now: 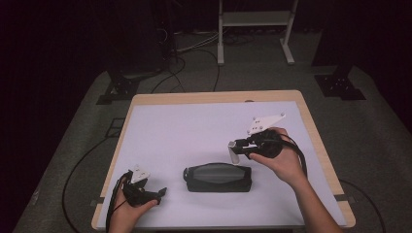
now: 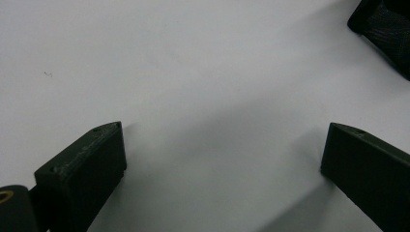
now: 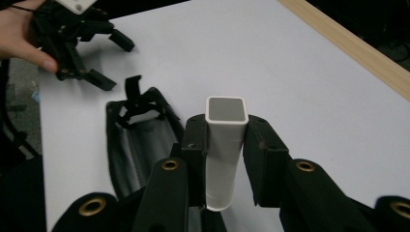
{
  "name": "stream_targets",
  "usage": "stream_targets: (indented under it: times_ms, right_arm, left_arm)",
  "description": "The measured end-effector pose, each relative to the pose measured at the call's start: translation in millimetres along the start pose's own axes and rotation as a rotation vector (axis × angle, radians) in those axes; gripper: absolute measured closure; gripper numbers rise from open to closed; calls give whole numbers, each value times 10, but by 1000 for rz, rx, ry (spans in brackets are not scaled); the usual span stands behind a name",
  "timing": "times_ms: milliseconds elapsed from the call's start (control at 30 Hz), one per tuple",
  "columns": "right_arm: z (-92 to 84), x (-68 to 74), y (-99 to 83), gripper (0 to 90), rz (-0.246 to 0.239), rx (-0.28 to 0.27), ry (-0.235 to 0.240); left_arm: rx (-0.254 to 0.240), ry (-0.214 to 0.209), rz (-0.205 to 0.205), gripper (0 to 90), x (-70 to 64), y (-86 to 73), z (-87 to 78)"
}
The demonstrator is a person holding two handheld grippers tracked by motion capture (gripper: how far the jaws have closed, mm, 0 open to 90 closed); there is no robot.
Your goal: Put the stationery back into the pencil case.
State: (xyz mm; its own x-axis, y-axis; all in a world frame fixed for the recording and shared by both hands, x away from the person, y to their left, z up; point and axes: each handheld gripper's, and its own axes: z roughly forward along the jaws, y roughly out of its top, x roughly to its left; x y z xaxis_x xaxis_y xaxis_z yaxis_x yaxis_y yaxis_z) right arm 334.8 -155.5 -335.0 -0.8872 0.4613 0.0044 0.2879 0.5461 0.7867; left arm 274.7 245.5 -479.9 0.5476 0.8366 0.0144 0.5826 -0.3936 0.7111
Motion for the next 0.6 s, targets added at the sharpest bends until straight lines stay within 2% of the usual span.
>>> stream_targets:
  times_ms: [167, 333, 600]
  right_arm:
    - [21, 124, 34, 706, -25, 16, 29]
    - [88, 188, 37, 706, -44, 39, 61]
    - [404, 246, -62, 706, -59, 150, 94]
  left_arm:
    - [-2, 0, -2, 14, -1, -1, 1]
    - [0, 0, 1, 14, 1, 0, 0]
    - [5, 0, 6, 13, 4, 0, -3]
